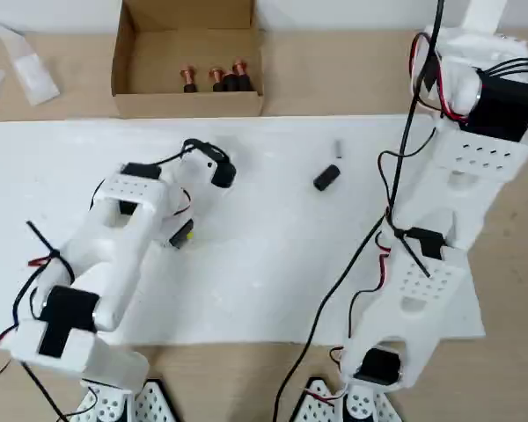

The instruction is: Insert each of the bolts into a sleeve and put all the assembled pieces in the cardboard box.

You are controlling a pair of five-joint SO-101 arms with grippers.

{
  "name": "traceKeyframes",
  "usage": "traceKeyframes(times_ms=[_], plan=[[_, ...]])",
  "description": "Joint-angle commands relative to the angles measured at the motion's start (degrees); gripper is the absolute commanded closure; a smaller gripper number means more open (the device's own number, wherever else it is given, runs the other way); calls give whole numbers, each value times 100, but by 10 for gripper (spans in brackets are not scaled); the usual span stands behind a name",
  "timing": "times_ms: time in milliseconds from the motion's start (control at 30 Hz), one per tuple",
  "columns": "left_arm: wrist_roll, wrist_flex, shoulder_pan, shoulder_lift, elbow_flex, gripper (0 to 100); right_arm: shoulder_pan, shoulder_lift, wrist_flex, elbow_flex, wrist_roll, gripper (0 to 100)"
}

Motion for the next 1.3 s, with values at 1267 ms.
traceKeyframes(times_ms=[1267], plan=[[4774,3147,-4457,998,-5284,819,-611,-347,53,1367,-26,673]])
